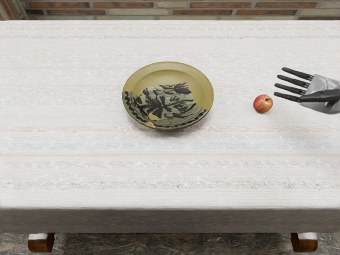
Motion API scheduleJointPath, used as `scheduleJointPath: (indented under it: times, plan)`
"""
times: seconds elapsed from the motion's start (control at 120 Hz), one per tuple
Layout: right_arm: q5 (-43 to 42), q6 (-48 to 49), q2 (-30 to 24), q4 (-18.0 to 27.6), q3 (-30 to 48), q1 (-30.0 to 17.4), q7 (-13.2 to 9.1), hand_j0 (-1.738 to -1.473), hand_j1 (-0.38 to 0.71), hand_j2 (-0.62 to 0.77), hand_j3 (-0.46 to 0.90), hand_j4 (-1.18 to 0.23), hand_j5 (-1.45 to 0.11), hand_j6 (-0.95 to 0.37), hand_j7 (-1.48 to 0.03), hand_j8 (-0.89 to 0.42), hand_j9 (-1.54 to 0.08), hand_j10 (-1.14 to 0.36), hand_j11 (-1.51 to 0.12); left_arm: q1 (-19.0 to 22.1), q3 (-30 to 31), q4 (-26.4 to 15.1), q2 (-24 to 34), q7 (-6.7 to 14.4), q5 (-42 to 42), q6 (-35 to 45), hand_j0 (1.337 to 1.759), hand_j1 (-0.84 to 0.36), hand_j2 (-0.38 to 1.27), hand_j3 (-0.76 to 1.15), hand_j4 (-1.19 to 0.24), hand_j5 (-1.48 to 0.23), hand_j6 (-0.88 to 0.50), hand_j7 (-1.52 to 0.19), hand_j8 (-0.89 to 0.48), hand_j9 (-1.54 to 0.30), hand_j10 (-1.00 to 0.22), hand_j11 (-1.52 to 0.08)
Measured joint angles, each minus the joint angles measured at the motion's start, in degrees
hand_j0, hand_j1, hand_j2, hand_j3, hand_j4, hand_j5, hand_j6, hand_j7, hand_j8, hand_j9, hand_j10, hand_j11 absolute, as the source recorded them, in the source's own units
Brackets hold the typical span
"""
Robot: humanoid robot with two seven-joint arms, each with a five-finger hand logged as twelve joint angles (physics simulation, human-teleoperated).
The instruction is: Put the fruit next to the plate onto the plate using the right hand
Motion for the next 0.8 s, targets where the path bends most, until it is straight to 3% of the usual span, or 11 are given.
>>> scheduleJointPath:
  times: [0.117,0.217,0.317,0.367,0.458,0.55,0.667,0.8]
  plan:
    - [-0.7,0.0,0.0,0.0,0.4,0.3,0.0,-1.658,-0.35,0.0,0.0,0.0,0.0,0.0,0.0,0.0,0.0,0.0,0.0,0.0,0.0,0.0,0.0,0.0,0.0,0.0,1.658,0.34,0.0,0.0,-0.01,-0.01,-0.01,-0.01,-0.01,-0.01,-0.01,-0.01]
    - [-2.9,0.0,-0.6,1.0,-1.2,3.3,0.0,-1.658,-0.35,0.0,0.0,0.0,0.0,0.01,0.0,0.0,0.0,0.0,0.0,0.0,0.0,0.0,0.0,0.0,0.0,0.0,1.658,0.34,0.0,0.0,-0.01,-0.01,-0.01,-0.01,-0.01,-0.01,-0.01,-0.01]
    - [-12.7,0.0,-1.9,5.8,-3.4,7.3,0.0,-1.658,-0.35,0.0,0.0,0.0,0.0,0.0,0.0,0.0,0.0,0.0,0.0,0.0,0.0,0.0,0.0,0.0,0.0,0.0,1.658,0.34,0.0,0.0,-0.01,-0.01,-0.01,-0.01,-0.01,-0.01,-0.01,-0.01]
    - [-20.3,-0.5,-2.3,10.5,-4.0,8.7,0.0,-1.658,-0.34,0.0,0.0,0.0,-0.01,0.0,-0.01,0.0,-0.01,0.0,-0.01,0.0,0.0,0.0,0.0,0.0,0.0,0.0,1.658,0.34,0.0,0.0,-0.01,-0.01,-0.01,-0.01,-0.01,-0.01,-0.01,-0.01]
    - [-31.0,-9.8,-3.3,20.2,-5.7,11.2,0.0,-1.658,-0.34,0.0,0.0,-0.01,-0.01,-0.01,-0.01,-0.01,-0.01,-0.01,-0.01,0.0,0.0,0.0,0.0,0.0,0.0,0.0,1.658,0.34,0.0,0.0,-0.01,-0.01,-0.01,-0.01,-0.01,-0.01,-0.01,-0.01]
    - [-40.0,-25.3,-3.8,26.1,-14.9,16.4,0.0,-1.658,-0.34,0.0,0.0,-0.01,-0.01,-0.01,-0.01,-0.01,-0.01,-0.01,-0.01,0.0,0.0,0.0,0.0,0.0,0.0,0.0,1.658,0.34,0.0,0.0,-0.01,-0.01,-0.01,-0.01,-0.01,-0.01,-0.01,-0.01]
    - [-52.4,-39.9,-2.1,28.7,-26.7,20.8,0.0,-1.658,-0.34,0.0,0.0,-0.01,-0.01,-0.01,-0.01,-0.01,-0.01,-0.01,-0.01,0.0,0.0,0.0,0.0,0.0,0.0,0.0,1.658,0.34,0.0,0.0,-0.01,-0.01,-0.01,-0.01,-0.01,-0.01,-0.01,-0.01]
    - [-60.2,-48.8,1.8,27.8,-38.6,25.2,0.0,-1.658,-0.34,0.0,0.0,-0.01,-0.01,-0.01,-0.01,-0.01,-0.01,-0.01,-0.01,0.0,0.0,0.0,0.0,0.0,0.0,0.0,1.658,0.34,0.0,0.0,-0.01,-0.01,-0.01,-0.01,-0.01,-0.01,-0.01,-0.01]
